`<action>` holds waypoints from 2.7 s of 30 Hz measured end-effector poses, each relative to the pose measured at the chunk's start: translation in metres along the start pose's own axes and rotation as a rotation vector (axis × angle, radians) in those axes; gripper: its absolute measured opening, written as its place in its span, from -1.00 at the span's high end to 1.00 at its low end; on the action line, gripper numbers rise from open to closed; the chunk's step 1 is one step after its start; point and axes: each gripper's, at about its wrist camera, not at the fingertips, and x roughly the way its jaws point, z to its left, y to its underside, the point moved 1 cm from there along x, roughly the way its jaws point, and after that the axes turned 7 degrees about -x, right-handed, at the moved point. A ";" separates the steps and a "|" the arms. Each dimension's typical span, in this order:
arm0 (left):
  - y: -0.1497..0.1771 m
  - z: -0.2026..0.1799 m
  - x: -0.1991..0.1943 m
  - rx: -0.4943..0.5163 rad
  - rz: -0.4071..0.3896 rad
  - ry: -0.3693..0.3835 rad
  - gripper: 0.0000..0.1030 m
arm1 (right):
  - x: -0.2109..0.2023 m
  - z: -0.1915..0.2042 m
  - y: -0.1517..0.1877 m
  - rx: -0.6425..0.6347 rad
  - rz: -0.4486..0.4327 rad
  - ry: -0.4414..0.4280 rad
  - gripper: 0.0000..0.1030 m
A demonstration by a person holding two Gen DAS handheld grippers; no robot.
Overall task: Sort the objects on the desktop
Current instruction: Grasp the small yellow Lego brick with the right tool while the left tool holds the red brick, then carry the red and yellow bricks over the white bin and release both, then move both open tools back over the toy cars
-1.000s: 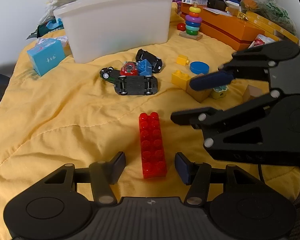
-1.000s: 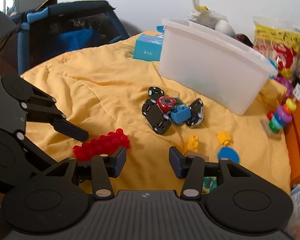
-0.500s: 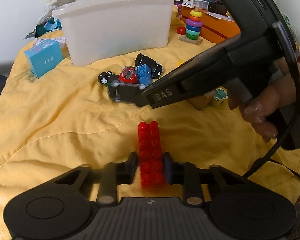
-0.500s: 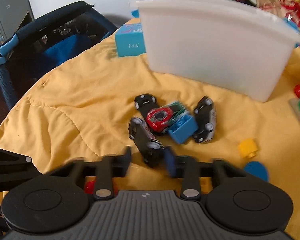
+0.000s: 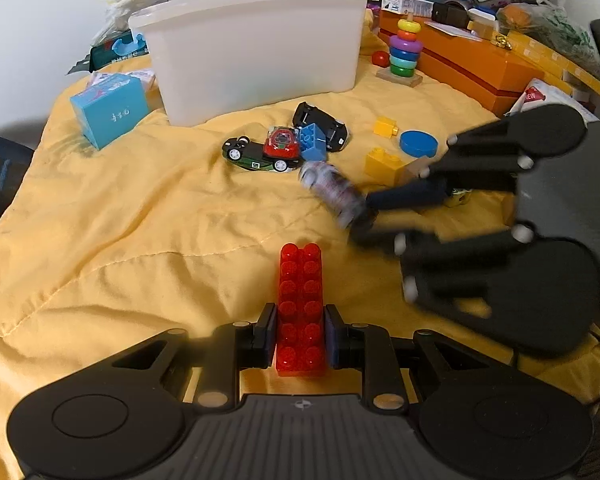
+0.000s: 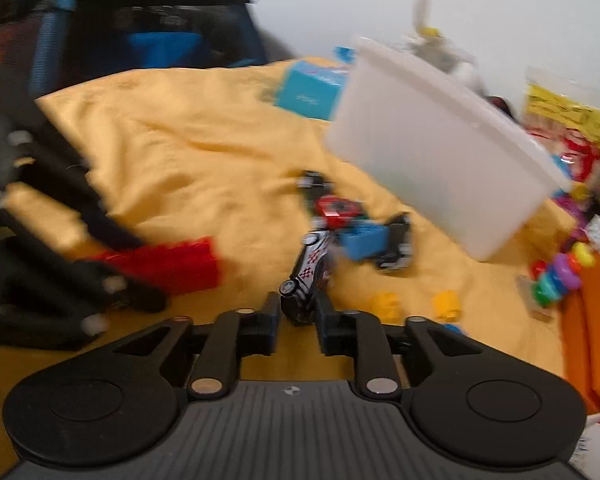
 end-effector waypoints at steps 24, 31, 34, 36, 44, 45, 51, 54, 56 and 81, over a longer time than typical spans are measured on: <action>-0.055 0.008 -0.050 -0.088 -0.245 0.019 0.48 | -0.023 -0.086 -0.006 0.415 -0.007 0.074 0.67; -0.141 0.008 -0.068 -0.034 -0.427 -0.028 0.48 | -0.052 -0.127 -0.045 0.428 -0.177 0.155 0.66; -0.179 0.012 -0.067 -0.023 -0.486 -0.057 0.48 | -0.052 -0.146 -0.065 0.405 -0.239 0.198 0.66; -0.203 0.015 -0.063 -0.012 -0.517 -0.085 0.48 | -0.049 -0.162 -0.081 0.406 -0.276 0.222 0.66; -0.263 0.031 -0.022 -0.061 -0.506 -0.136 0.32 | 0.000 -0.209 -0.132 0.453 -0.297 0.305 0.54; -0.262 0.032 -0.019 -0.065 -0.499 -0.139 0.19 | 0.009 -0.212 -0.134 0.450 -0.272 0.319 0.19; -0.221 0.023 -0.034 0.013 -0.511 -0.101 -0.09 | 0.004 -0.194 -0.108 0.385 -0.267 0.292 0.09; -0.189 0.020 -0.043 0.012 -0.475 -0.051 -0.15 | -0.009 -0.177 -0.088 0.367 -0.255 0.243 0.09; -0.160 0.016 -0.045 0.010 -0.435 -0.029 -0.20 | -0.016 -0.160 -0.072 0.371 -0.239 0.189 0.08; -0.018 -0.006 -0.015 -0.030 -0.106 -0.022 -0.20 | -0.033 -0.052 0.007 0.323 -0.049 -0.009 0.10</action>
